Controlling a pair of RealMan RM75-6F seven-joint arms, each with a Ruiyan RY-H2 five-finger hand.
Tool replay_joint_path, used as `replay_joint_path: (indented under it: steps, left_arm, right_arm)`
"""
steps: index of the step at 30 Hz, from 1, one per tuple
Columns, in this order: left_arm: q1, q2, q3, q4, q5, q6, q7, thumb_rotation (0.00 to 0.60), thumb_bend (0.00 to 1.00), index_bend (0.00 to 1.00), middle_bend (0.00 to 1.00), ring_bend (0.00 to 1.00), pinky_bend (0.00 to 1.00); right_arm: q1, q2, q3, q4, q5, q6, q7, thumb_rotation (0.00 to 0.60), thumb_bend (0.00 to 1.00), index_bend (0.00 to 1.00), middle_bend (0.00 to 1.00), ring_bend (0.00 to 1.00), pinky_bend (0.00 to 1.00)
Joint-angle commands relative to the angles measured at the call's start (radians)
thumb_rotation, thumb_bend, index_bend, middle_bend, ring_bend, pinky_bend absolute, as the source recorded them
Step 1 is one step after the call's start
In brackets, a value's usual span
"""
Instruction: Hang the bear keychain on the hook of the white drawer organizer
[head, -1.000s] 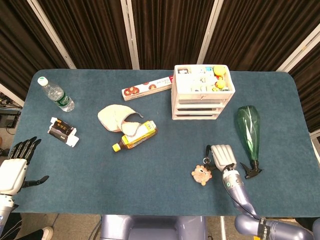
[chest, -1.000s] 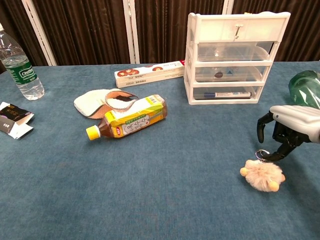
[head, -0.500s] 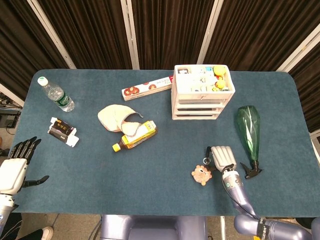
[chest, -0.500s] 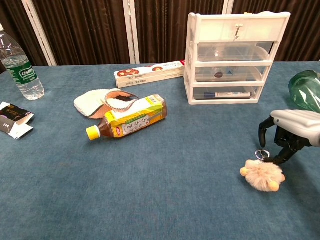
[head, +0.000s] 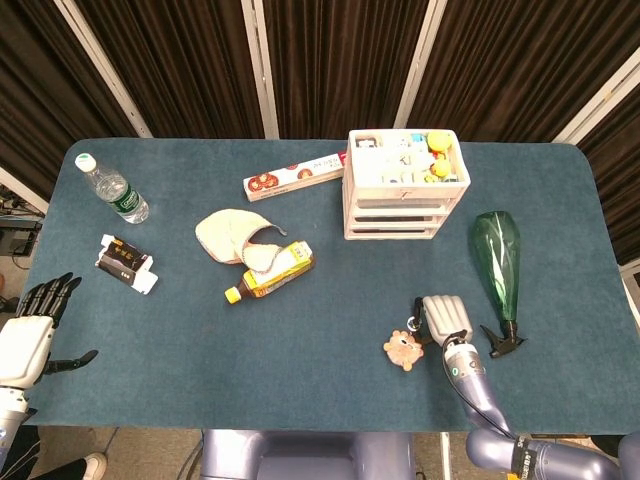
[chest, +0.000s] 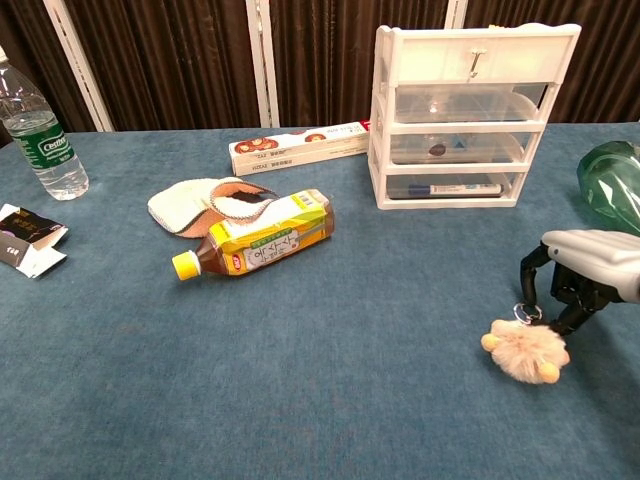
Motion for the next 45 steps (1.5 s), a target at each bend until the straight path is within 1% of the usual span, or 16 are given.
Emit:
replay_joint_path:
  steps: [1, 6, 13, 19, 27, 36, 40, 45]
  left_arm:
    - [0.0, 0.001, 0.0, -0.001, -0.002, -0.001, -0.001, 0.6, 0.0, 0.0, 0.0, 0.0, 0.0]
    - [-0.001, 0.001, -0.002, -0.003, -0.005, -0.004, -0.001, 0.6, 0.0, 0.0, 0.0, 0.0, 0.0]
    - [-0.002, 0.002, -0.003, -0.004, -0.01, -0.006, -0.004, 0.6, 0.0, 0.0, 0.0, 0.0, 0.0]
    - [-0.004, 0.004, -0.003, -0.006, -0.013, -0.009, -0.007, 0.6, 0.0, 0.0, 0.0, 0.0, 0.0]
    - [-0.005, 0.005, -0.004, -0.007, -0.016, -0.012, -0.007, 0.6, 0.0, 0.0, 0.0, 0.0, 0.0]
    - [-0.006, 0.006, -0.006, -0.009, -0.021, -0.016, -0.007, 0.6, 0.0, 0.0, 0.0, 0.0, 0.0]
    - [-0.007, 0.005, -0.005, -0.01, -0.021, -0.016, -0.006, 0.6, 0.0, 0.0, 0.0, 0.0, 0.0]
    - [-0.006, 0.006, -0.006, -0.01, -0.021, -0.015, -0.008, 0.6, 0.0, 0.0, 0.0, 0.0, 0.0]
  right_arm:
    - [0.003, -0.004, -0.001, 0.005, 0.007, -0.004, -0.001, 0.6, 0.21, 0.52, 1.0, 1.0, 0.94]
    - [0.008, -0.013, -0.001, 0.013, 0.013, -0.005, 0.001, 0.6, 0.21, 0.51, 1.0, 1.0, 0.94]
    - [0.014, -0.017, 0.007, 0.01, 0.007, 0.004, 0.007, 0.6, 0.21, 0.42, 1.0, 1.0, 0.94]
    - [0.016, -0.016, 0.014, -0.003, -0.002, 0.023, 0.009, 0.6, 0.21, 0.41, 1.0, 1.0, 0.94]
    - [0.021, -0.02, 0.012, -0.001, 0.018, 0.021, -0.002, 0.6, 0.21, 0.41, 1.0, 1.0, 0.94]
    - [0.024, -0.029, 0.007, 0.014, 0.034, 0.02, -0.01, 0.6, 0.21, 0.48, 1.0, 1.0, 0.94]
    - [0.023, -0.036, 0.005, 0.025, 0.027, 0.025, -0.002, 0.6, 0.21, 0.52, 1.0, 1.0, 0.94]
    - [0.016, -0.044, 0.003, 0.035, 0.007, 0.037, 0.017, 0.6, 0.21, 0.54, 1.0, 1.0, 0.94]
